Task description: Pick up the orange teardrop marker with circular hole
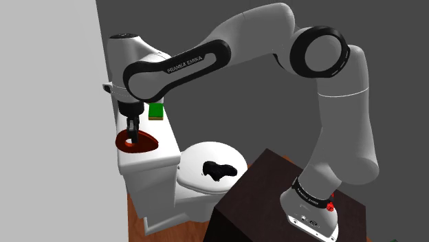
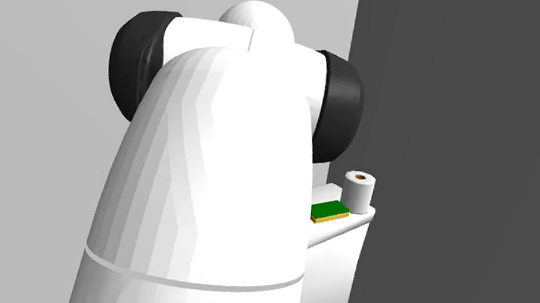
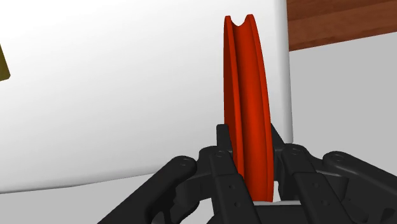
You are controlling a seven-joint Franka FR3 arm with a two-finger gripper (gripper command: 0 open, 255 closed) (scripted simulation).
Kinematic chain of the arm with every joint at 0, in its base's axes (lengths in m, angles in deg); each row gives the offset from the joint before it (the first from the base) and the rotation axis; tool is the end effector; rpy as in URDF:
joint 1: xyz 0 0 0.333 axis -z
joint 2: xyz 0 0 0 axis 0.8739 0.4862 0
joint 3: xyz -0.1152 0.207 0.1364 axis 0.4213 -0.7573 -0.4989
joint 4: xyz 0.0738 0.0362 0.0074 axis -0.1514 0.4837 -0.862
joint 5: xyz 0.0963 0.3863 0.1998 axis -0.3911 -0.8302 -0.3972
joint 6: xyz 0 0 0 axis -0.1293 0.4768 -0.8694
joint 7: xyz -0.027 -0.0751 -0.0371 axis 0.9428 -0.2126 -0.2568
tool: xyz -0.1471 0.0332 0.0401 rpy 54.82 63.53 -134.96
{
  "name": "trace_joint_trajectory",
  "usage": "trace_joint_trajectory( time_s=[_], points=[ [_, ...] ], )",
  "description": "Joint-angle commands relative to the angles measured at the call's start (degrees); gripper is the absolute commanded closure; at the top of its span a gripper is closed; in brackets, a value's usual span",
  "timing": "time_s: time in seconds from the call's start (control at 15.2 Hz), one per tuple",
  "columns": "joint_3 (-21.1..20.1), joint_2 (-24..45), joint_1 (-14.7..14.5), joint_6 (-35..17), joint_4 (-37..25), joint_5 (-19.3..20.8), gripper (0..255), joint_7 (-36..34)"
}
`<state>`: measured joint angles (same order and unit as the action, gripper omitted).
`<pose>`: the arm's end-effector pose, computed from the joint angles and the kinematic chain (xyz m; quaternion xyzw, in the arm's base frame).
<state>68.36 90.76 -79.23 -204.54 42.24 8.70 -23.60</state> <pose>0.6052 0.3765 0.2211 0.8853 0.4649 -0.0030 0.0072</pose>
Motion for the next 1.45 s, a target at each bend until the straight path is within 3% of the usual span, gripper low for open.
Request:
trace_joint_trajectory(
  time_s=[0.0, 0.26, 1.39],
  points=[
    [0.00, 0.01, -0.01, -0.01, 0.00, 0.00, 255, 0.00],
    [-0.01, -0.07, 0.03, -0.05, 0.13, -0.02, 255, 0.02],
    [-0.76, -3.93, 0.18, 9.65, -5.87, -1.43, 255, 1.05]
  ],
)
